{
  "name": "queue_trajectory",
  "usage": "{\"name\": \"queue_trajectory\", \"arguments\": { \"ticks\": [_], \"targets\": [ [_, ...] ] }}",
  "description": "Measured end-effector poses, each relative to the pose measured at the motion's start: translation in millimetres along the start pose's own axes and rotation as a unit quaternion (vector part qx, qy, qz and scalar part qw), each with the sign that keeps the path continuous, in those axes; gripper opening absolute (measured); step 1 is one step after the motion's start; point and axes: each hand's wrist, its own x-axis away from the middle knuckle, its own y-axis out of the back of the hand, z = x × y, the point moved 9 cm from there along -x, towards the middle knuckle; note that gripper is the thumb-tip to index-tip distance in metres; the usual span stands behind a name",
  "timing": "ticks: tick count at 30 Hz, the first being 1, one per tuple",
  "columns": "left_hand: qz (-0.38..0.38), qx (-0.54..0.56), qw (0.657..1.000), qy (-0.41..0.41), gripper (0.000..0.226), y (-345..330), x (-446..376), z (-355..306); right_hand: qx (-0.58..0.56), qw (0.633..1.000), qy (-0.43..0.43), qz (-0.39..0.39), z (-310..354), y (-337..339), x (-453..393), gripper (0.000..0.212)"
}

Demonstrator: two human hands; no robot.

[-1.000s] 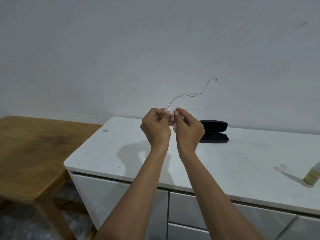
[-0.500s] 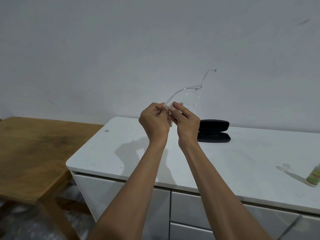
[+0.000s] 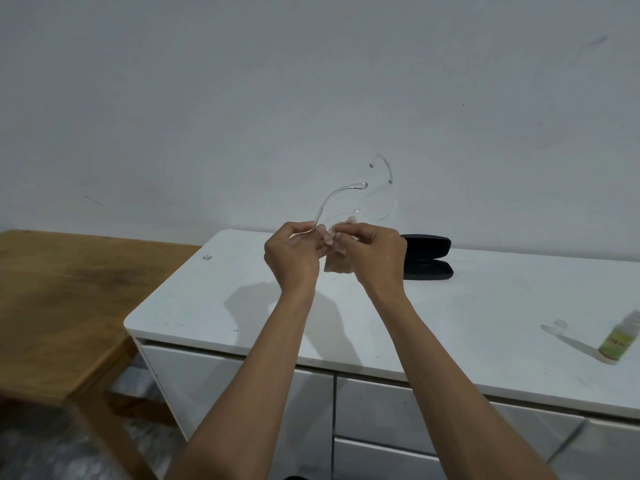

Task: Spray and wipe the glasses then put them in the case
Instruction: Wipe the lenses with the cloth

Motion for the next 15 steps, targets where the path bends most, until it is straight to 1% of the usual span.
{"name": "queue_trajectory", "arguments": {
  "ticks": [3,5,7,12,15],
  "targets": [
    [-0.003,0.025,1.000,-0.003,0.010,-6,7,1,-0.026,0.995,0.020,-0.093,2,9,12,0.014],
    [0.005,0.018,1.000,-0.023,0.010,-12,12,-1,-0.070,0.988,0.006,-0.138,-2,14,17,0.015],
    [0.016,0.002,0.999,-0.050,0.012,-19,16,-3,-0.122,0.979,-0.020,-0.164,-9,16,16,0.015],
    [0.032,-0.025,0.994,-0.104,0.006,-32,27,-11,-0.171,0.971,-0.032,-0.166,-7,16,8,0.013],
    [0.040,-0.012,0.993,-0.112,0.005,-37,27,-16,-0.200,0.970,-0.041,-0.135,-11,14,-2,0.013]
  ]
}}
